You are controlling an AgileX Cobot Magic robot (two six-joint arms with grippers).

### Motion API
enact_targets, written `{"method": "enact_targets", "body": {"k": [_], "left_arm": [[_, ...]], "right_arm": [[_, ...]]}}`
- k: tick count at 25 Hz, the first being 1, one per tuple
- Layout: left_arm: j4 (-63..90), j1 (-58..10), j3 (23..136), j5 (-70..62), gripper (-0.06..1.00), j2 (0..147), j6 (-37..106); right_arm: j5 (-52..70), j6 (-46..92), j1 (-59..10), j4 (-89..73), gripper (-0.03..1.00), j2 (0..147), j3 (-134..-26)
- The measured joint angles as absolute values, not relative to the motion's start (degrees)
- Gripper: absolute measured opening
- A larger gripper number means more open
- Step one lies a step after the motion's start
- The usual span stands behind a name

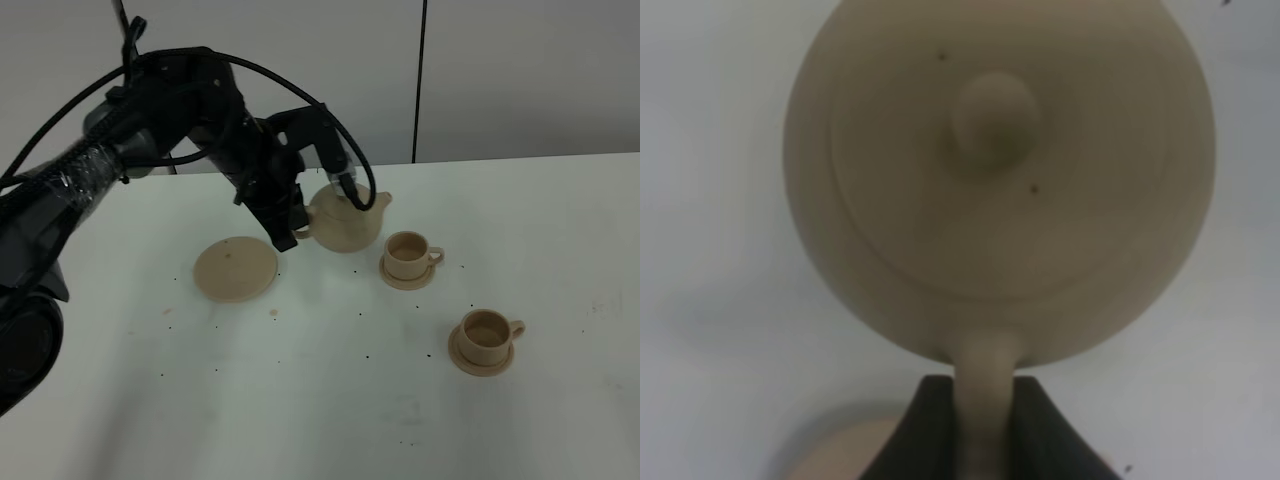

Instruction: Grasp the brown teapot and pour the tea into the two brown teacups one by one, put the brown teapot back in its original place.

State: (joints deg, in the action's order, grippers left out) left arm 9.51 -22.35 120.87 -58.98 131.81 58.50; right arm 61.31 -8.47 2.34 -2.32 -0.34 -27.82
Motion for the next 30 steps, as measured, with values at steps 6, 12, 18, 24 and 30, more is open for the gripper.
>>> {"method": "enact_targets", "body": {"k": [6, 12, 18, 24, 30], "left_arm": [[9.81, -24.01, 120.87, -58.42, 0.17, 131.81, 58.55], [10.26, -24.01, 120.87, -58.81, 0.17, 131.81, 58.45], [12.6, -24.01, 120.87, -58.96, 0.17, 131.81, 58.45], [12.51, -24.01, 120.87, -58.96, 0.17, 131.81, 57.64], [12.31, -24.01, 120.87, -57.5, 0.17, 131.81, 56.6]], "right_arm": [[61.31, -8.47, 2.34, -2.37, 0.38, -0.34, -27.82], [61.31, -8.47, 2.34, -2.37, 0.38, -0.34, -27.82], [61.31, -8.47, 2.34, -2.37, 0.38, -0.34, -27.82], [61.31, -8.47, 2.34, -2.37, 0.38, -0.34, -27.82], [61.31, -8.47, 2.34, -2.37, 0.38, -0.34, -27.82]]}}
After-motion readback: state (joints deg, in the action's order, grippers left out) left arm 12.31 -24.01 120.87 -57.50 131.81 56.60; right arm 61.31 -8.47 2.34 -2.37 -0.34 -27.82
